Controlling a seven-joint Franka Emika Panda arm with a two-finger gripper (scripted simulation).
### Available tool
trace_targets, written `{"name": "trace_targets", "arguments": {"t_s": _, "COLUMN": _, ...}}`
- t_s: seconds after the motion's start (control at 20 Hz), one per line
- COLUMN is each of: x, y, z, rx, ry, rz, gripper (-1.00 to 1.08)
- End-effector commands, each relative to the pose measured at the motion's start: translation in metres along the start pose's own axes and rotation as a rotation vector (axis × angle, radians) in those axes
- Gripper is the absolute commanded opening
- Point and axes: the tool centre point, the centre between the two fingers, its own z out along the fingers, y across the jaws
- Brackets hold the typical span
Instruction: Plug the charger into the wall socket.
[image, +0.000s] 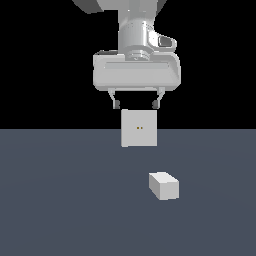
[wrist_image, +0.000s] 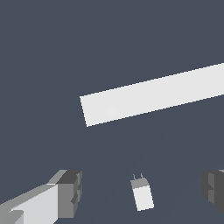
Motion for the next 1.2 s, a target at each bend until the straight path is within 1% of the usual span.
{"name": "trace_targets", "arguments": {"t_s": 0.0, "x": 0.000, "y": 0.000, "z": 0.000, "rx": 0.000, "ry": 0.000, "rz": 0.000, "gripper": 1.00}}
{"name": "trace_targets", "arguments": {"t_s": 0.3, "x": -0.005, "y": 0.001, "z": 0.003, "rx": 0.000, "ry": 0.005, "rz": -0.008, "gripper": 1.00}}
{"name": "trace_targets", "arguments": {"t_s": 0.55, "x": -0.016, "y": 0.003, "z": 0.011, "rx": 0.001, "ry": 0.017, "rz": -0.029, "gripper": 1.00}}
{"name": "trace_targets", "arguments": {"t_s": 0.8, "x": -0.034, "y": 0.007, "z": 0.024, "rx": 0.003, "ry": 0.036, "rz": -0.062, "gripper": 1.00}}
{"name": "trace_targets", "arguments": {"t_s": 1.15, "x": -0.067, "y": 0.018, "z": 0.052, "rx": 0.006, "ry": 0.075, "rz": -0.128, "gripper": 1.00}}
